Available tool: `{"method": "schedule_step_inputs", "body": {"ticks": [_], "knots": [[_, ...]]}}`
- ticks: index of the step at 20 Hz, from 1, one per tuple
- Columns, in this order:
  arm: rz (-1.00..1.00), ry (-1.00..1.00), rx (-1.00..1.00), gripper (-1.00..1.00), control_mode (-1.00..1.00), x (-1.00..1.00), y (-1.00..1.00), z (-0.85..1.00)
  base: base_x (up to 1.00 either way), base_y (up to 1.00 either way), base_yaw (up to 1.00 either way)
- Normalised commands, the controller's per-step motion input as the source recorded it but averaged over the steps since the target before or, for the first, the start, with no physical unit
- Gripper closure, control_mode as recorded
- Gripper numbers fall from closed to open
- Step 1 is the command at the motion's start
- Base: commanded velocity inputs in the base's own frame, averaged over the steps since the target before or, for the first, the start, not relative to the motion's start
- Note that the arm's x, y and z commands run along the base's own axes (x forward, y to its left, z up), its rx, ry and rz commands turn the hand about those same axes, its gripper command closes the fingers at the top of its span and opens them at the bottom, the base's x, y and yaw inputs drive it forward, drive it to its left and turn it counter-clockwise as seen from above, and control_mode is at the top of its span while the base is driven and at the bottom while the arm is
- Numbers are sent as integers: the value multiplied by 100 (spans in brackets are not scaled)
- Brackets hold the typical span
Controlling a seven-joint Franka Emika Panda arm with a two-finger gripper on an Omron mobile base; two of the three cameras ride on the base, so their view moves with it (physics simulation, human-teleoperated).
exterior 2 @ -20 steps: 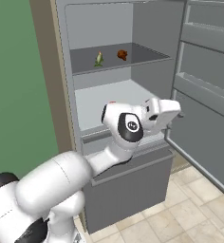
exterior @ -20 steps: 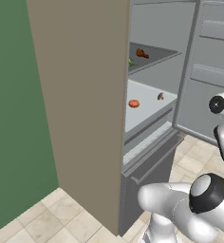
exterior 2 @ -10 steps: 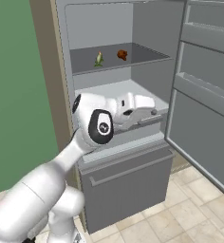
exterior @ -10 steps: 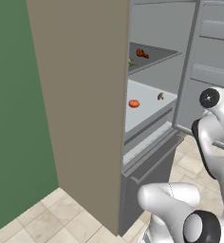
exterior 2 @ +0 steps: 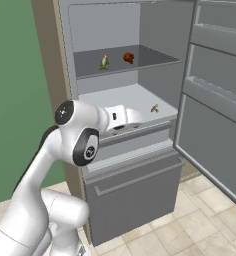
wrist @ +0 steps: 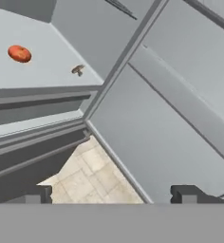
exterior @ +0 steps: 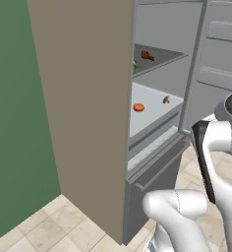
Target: Gather the squash and mushroom from the fridge and place them on a tray on the dining counter. Then gather the chicken drumstick and fish from the fridge and place them on the other tray.
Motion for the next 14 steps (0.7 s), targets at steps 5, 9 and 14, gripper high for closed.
{"method": "schedule_step_inputs", "body": {"ticks": [5, 9, 14], "knots": [[25, 0, 30, -100, -100, -8, 97, -8, 0, 0, 0], [25, 0, 26, -100, -100, -21, 99, -23, 0, 0, 0], [11, 0, 15, -100, -100, -56, 72, -22, 0, 0, 0]]}}
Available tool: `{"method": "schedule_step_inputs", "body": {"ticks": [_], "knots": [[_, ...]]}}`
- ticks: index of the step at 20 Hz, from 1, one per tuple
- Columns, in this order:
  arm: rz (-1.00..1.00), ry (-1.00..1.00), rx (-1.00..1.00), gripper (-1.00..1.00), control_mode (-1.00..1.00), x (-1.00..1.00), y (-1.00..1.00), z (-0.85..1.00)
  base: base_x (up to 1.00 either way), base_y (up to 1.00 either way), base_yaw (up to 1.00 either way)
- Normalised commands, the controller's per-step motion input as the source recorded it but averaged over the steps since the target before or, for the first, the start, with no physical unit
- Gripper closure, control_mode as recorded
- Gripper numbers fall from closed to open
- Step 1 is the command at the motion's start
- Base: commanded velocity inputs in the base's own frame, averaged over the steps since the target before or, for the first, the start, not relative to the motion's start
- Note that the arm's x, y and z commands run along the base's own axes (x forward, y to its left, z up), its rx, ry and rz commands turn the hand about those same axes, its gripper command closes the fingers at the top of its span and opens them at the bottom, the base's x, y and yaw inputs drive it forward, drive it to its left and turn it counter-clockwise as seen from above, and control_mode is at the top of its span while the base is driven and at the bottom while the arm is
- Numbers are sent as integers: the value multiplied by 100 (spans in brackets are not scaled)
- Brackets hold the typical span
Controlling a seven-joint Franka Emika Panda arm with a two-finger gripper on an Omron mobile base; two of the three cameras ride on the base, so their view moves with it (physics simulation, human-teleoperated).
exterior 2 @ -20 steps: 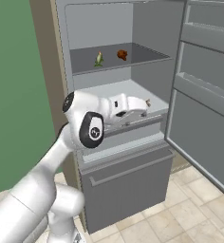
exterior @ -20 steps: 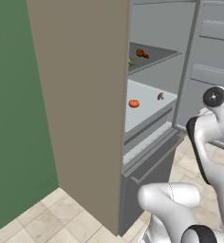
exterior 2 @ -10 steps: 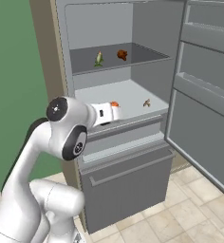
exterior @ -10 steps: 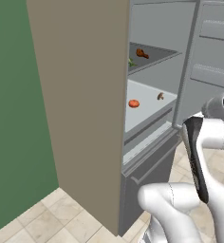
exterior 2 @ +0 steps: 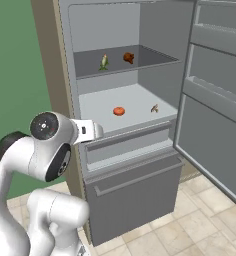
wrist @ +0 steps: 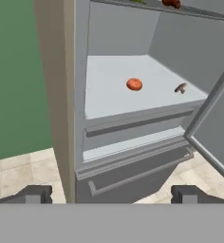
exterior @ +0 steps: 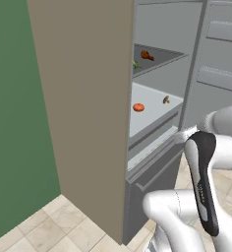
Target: Gather the squash and mushroom from the fridge and place them on a tray on the dining counter. Then gather the chicken drumstick and fish from the fridge and place them on the other tray.
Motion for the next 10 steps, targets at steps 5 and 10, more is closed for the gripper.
{"method": "schedule_step_inputs", "body": {"ticks": [5, 10], "knots": [[-7, 0, 5, -100, -100, -48, 34, -2, 0, 0, 0], [-8, 1, 2, -100, -100, -20, 20, 0, 0, 0, 0]]}}
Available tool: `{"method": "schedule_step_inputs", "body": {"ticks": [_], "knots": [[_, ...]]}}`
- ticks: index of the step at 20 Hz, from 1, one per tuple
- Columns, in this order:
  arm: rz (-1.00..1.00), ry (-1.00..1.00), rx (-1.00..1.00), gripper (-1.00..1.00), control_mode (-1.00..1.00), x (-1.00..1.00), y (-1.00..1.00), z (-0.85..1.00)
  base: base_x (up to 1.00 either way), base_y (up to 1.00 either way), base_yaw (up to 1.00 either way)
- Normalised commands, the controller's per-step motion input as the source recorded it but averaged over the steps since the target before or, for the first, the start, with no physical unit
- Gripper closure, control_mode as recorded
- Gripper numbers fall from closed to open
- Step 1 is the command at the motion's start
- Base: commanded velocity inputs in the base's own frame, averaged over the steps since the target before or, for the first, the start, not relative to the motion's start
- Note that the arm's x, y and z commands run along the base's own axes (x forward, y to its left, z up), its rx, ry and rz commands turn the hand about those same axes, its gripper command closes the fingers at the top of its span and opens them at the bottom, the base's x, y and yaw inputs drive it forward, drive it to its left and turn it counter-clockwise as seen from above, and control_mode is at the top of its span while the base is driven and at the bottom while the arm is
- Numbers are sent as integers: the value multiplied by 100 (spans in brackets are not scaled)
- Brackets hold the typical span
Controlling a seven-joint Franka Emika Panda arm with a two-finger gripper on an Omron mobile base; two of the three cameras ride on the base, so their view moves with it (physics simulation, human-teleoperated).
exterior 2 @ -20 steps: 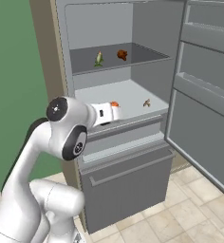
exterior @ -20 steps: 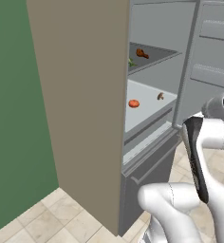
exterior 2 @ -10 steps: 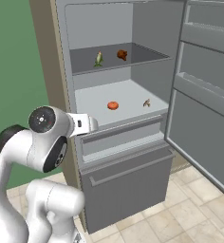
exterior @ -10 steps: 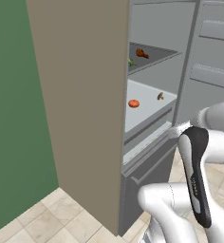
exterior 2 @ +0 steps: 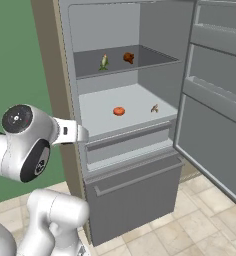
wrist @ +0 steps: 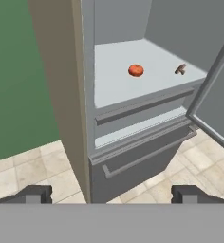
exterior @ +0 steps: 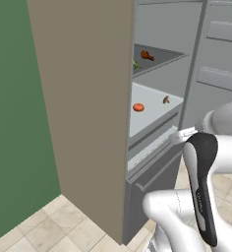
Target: Gather the squash and mushroom from the fridge and place them on a tray on the dining counter. Then gather the chicken drumstick and fish from the fridge and place them on the other tray.
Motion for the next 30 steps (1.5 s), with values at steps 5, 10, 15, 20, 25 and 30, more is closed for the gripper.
{"method": "schedule_step_inputs", "body": {"ticks": [5, 10, 15, 20, 25, 30], "knots": [[0, 0, 0, -100, -100, 0, 0, 0, 0, 0, 0], [0, 0, 0, -100, -100, 0, -8, -1, 0, 0, 0], [0, 0, 0, -100, 100, 0, -7, -1, 3, -47, 4], [0, 0, 0, -100, 100, 0, 0, 0, 21, -64, 8], [0, 0, 0, -100, 100, 0, 0, 0, 34, -44, 6], [0, 0, 0, -100, 100, 0, 0, 0, 50, -36, 15]]}}
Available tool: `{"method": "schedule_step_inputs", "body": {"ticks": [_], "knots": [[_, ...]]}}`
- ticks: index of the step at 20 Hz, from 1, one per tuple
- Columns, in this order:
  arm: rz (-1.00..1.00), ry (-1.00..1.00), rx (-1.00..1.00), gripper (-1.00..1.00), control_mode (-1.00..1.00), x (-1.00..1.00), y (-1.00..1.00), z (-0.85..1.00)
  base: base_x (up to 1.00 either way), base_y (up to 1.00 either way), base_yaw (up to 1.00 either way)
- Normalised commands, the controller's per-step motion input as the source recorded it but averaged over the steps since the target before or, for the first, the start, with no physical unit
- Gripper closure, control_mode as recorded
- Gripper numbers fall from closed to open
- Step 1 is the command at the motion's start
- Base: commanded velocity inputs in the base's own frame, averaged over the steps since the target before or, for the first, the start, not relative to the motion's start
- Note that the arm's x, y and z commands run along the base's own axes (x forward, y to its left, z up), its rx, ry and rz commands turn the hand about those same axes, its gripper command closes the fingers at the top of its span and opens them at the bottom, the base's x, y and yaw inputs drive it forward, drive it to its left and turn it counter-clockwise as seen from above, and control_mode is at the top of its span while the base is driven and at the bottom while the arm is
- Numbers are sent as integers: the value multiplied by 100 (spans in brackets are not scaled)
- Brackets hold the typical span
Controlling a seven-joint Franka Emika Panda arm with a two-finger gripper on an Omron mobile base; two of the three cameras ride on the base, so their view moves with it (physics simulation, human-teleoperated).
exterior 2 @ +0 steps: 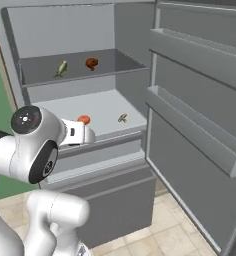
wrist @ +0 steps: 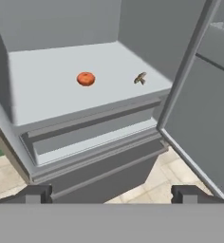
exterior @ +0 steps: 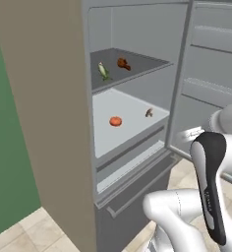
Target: Gather the squash and mushroom from the fridge and place them on a tray on the dining counter. Then gather the chicken drumstick and fish from the fridge and place them on the other tray.
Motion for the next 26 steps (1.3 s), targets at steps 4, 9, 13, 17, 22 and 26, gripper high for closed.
{"method": "schedule_step_inputs", "body": {"ticks": [4, 9, 13, 17, 22, 26], "knots": [[0, 0, 0, -100, 100, 0, 0, 0, 38, -37, 26], [0, 0, 0, -100, 100, 0, 0, 0, 40, -11, 27], [0, 0, 0, -100, 100, 0, 0, 0, 33, 0, 28], [0, 0, 0, -100, 100, 0, 0, 0, 27, -21, 27], [0, 0, 0, -100, 100, 0, 0, 0, 37, -35, 29], [0, 0, 0, -100, 100, 0, 0, 0, 39, -40, 29]]}}
